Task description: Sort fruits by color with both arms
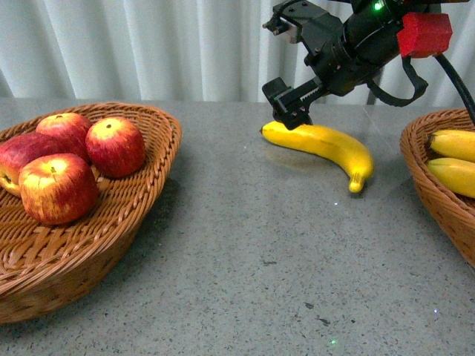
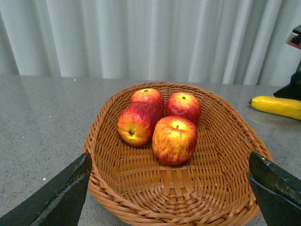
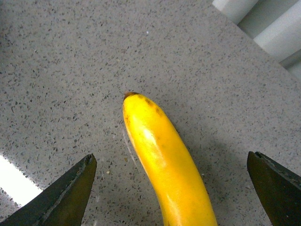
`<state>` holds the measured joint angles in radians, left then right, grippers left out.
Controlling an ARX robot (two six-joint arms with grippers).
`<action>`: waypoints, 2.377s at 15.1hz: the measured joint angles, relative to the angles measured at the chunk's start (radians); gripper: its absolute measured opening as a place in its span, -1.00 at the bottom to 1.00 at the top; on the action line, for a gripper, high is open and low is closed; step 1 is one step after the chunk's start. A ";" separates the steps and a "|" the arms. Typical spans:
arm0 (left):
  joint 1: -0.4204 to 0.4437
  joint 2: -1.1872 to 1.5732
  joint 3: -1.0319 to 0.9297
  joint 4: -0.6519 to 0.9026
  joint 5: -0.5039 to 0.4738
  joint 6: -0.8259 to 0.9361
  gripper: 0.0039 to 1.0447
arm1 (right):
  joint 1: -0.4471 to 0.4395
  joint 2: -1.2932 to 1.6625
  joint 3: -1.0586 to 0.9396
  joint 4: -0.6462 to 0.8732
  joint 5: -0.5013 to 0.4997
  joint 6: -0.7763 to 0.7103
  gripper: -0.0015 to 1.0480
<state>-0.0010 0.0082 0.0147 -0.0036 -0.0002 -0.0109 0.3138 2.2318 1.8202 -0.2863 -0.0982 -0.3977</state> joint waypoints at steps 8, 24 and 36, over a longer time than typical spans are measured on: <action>0.000 0.000 0.000 0.000 0.000 0.000 0.88 | 0.002 0.120 0.124 -0.146 0.072 -0.046 0.87; 0.000 0.000 0.000 0.000 0.000 0.000 0.88 | -0.026 0.081 0.079 -0.002 -0.037 0.124 -0.33; 0.000 0.000 0.000 0.000 0.000 0.000 0.88 | -0.561 -0.635 -0.687 0.150 -0.340 -0.258 -0.34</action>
<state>-0.0010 0.0082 0.0147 -0.0036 -0.0002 -0.0109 -0.2470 1.5967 1.1336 -0.1360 -0.4381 -0.6559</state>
